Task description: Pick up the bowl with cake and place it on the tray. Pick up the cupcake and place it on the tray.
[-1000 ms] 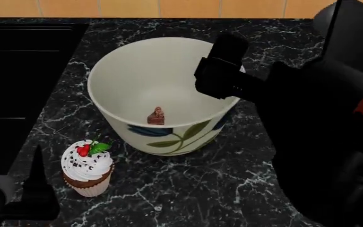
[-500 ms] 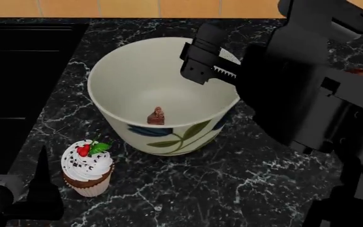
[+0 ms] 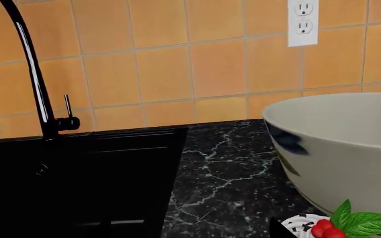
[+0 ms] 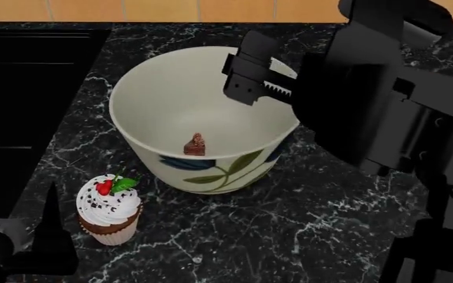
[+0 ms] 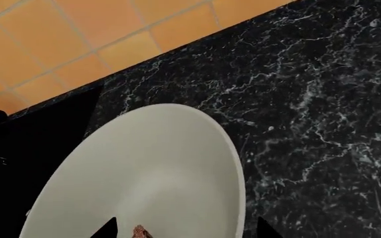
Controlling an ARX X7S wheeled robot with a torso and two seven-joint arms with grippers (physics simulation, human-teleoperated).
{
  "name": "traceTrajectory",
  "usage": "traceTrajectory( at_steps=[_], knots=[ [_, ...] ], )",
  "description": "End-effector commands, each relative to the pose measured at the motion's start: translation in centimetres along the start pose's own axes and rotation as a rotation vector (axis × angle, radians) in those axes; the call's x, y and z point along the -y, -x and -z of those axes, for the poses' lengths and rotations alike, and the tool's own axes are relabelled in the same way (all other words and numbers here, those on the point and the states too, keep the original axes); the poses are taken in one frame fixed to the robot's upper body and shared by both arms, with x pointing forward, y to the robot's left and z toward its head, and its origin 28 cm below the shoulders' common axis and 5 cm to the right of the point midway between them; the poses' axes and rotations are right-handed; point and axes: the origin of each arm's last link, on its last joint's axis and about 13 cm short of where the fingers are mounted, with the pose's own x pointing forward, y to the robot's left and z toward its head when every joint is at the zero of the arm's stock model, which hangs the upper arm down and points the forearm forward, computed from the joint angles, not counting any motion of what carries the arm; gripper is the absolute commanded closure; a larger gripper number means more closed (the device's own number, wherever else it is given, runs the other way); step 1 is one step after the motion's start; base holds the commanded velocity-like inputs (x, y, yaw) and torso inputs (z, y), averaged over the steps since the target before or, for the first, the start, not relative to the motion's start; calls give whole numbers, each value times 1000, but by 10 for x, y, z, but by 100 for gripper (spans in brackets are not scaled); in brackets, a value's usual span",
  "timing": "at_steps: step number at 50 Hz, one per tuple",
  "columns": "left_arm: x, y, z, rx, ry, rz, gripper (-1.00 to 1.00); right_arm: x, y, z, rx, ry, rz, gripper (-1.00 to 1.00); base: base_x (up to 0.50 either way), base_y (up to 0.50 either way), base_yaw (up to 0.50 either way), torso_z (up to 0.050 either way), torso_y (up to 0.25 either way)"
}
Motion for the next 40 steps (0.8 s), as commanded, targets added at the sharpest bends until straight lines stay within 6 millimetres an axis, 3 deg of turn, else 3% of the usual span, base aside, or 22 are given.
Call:
traceTrajectory(
  at_steps=[1,8,23,40],
  knots=[
    [-2,-6,2,-5,30,15,-100,4,0,-32,-102,-163,-20,-100,0,0,0,0,0],
    [0,-10,6,-18,30,20,-100,9,5,-48,-81,-243,37,-100,0,0,0,0,0],
    [2,-12,6,-25,26,25,-100,19,-21,-68,-423,-343,12,-100,0,0,0,0,0],
    [1,-10,7,-22,28,19,-100,25,-32,-53,-556,-367,-1,-100,0,0,0,0,0]
  ],
)
